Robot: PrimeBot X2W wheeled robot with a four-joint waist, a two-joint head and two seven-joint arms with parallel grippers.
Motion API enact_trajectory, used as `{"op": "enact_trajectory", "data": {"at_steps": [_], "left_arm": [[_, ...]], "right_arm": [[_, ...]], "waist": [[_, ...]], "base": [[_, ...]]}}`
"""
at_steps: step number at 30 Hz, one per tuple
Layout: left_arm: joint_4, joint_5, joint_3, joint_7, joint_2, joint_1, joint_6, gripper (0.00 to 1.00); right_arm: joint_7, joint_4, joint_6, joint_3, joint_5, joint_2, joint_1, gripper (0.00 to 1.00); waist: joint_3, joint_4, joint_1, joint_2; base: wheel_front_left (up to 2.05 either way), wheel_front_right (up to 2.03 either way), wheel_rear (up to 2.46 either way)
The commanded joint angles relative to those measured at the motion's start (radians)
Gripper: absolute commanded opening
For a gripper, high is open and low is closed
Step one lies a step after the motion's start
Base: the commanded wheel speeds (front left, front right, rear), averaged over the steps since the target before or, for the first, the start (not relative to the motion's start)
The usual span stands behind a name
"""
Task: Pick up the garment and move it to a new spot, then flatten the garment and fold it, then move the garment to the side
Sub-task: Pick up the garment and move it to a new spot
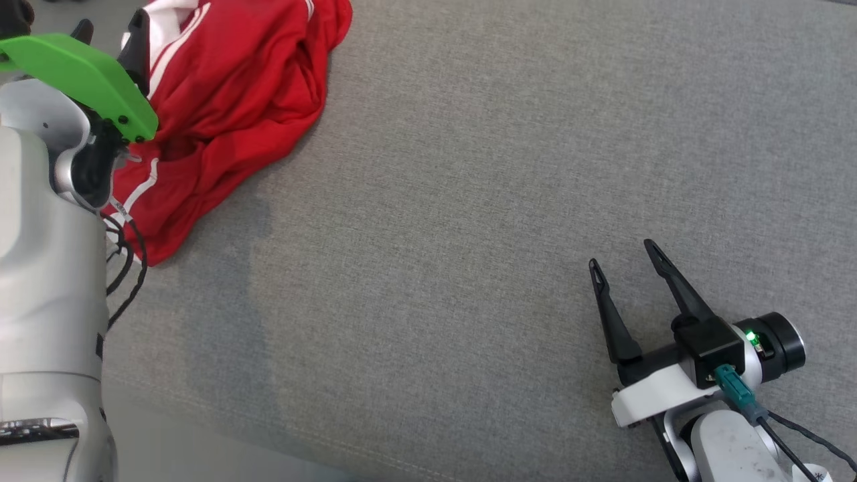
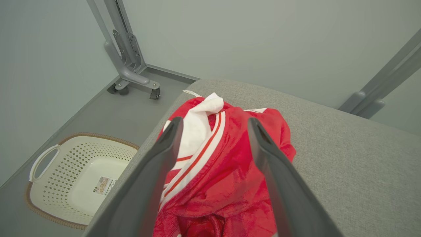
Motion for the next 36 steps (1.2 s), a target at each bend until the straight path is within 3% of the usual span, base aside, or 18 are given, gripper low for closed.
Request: {"op": "enact_trajectory", "data": {"at_steps": [1,7,17,18,19,20,27,31,36], "left_arm": [[0.021,-0.025,-0.011,0.019,0.026,-0.035,-0.003,1.00],[0.125,-0.098,-0.095,0.077,0.078,-0.082,-0.003,1.00],[0.214,-0.237,-0.199,0.111,0.095,-0.059,-0.003,1.00],[0.214,-0.244,-0.212,0.102,0.095,-0.056,-0.003,0.88],[0.199,-0.251,-0.228,0.075,0.096,-0.052,-0.004,0.27],[0.190,-0.258,-0.238,0.052,0.102,-0.050,-0.004,0.00],[0.040,-0.303,-0.351,-0.254,0.167,-0.049,-0.003,0.00],[-0.054,-0.286,-0.436,-0.431,0.233,-0.059,-0.003,0.00],[-0.158,-0.214,-0.476,-0.488,0.264,-0.097,-0.003,0.00]], "right_arm": [[-0.004,-0.007,-0.001,0.004,-0.007,-0.004,-0.020,1.00],[-0.004,-0.015,-0.001,0.030,-0.006,-0.005,-0.055,1.00],[0.000,-0.017,-0.002,0.008,0.004,-0.011,-0.063,1.00],[0.000,-0.014,-0.002,0.008,0.005,-0.011,-0.062,1.00],[0.002,-0.010,-0.002,0.007,0.006,-0.012,-0.061,1.00],[0.003,-0.007,-0.002,0.006,0.009,-0.012,-0.061,1.00],[-0.001,-0.015,-0.002,0.035,0.064,-0.006,-0.055,1.00],[-0.001,-0.011,-0.002,0.036,0.110,-0.005,-0.046,1.00],[-0.001,0.001,-0.002,0.054,0.155,-0.004,-0.025,1.00]], "waist": [[0.073,-0.053,-0.0001,0.0000],[0.140,-0.097,-0.0001,0.0000],[0.191,-0.124,-0.0001,0.0000],[0.189,-0.124,-0.0001,0.0000],[0.186,-0.125,-0.0001,0.0000],[0.182,-0.125,-0.0001,0.0000],[0.115,-0.132,-0.0001,0.0000],[0.054,-0.141,-0.0001,0.0000],[-0.036,-0.172,-0.0001,0.0000]], "base": [[0.00,0.00,0.00],[0.00,0.00,0.00],[0.00,0.00,0.00],[0.00,0.00,0.00],[0.00,0.00,0.00],[0.00,0.00,0.00],[0.00,0.00,0.00],[0.00,0.00,0.00],[0.00,0.00,0.00]]}}
